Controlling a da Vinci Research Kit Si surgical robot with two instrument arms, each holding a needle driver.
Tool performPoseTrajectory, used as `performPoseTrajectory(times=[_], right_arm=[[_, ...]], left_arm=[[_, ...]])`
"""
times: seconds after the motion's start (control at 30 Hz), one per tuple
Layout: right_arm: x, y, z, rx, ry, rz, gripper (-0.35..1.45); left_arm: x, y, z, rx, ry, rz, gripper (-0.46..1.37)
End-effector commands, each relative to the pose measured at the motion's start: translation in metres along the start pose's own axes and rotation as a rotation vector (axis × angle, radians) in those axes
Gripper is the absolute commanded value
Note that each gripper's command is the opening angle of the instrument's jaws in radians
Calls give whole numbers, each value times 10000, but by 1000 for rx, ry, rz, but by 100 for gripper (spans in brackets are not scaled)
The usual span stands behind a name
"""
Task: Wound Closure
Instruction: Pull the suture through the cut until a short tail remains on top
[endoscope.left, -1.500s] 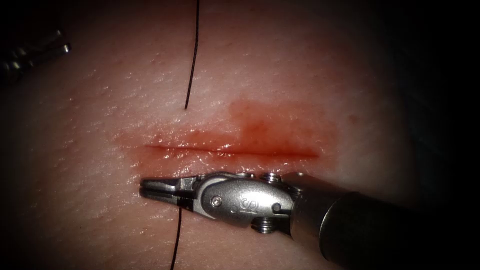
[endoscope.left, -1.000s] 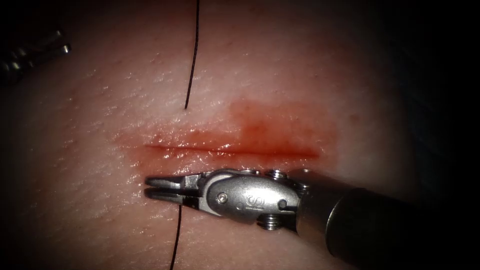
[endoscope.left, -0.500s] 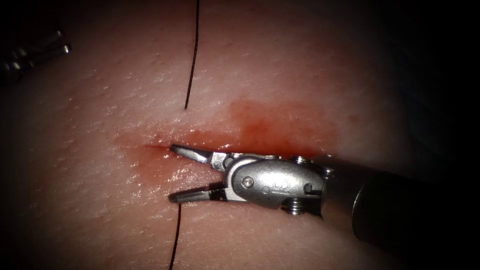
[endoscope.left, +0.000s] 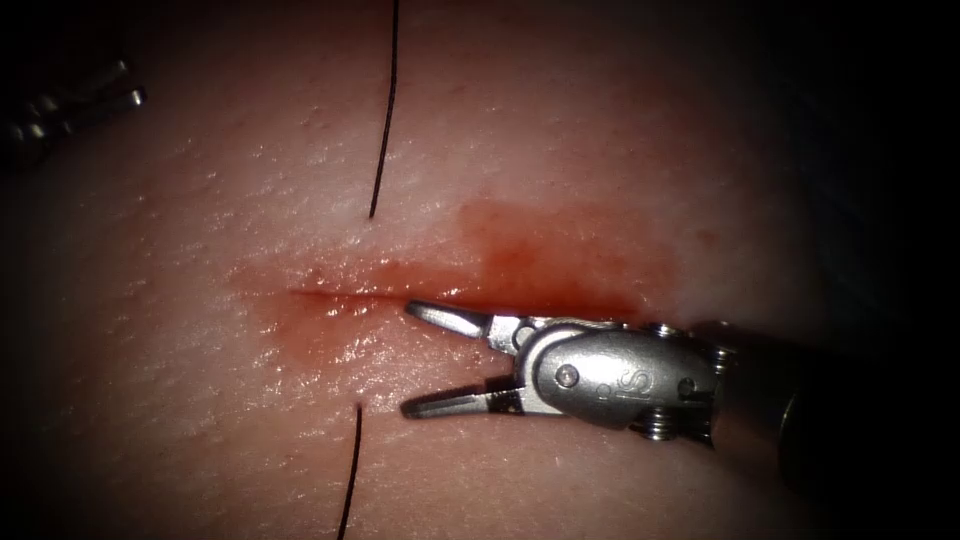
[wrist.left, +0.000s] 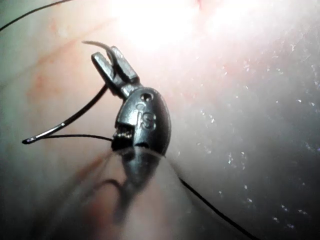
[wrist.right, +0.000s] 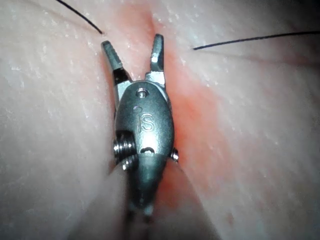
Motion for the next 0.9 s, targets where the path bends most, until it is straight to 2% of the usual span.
performPoseTrajectory(times=[0.03, 0.2, 0.33, 0.53, 0.9], right_arm=[[0, -2, 1, 22, -6, -5, 126], [-1, -13, 6, 68, -13, -20, 129], [-3, -24, 12, 105, 14, -34, 130], [-5, -38, 24, 151, -7, -55, 131], [-7, -40, 40, 160, -27, -67, 131]], left_arm=[[0, 0, 0, -8, 0, 0, -35], [0, 0, -1, -8, 0, 0, -35], [0, -1, -2, -9, 1, 1, -35], [1, -1, -3, -10, 1, 1, -35], [2, -1, -4, -10, 2, 1, -35]])
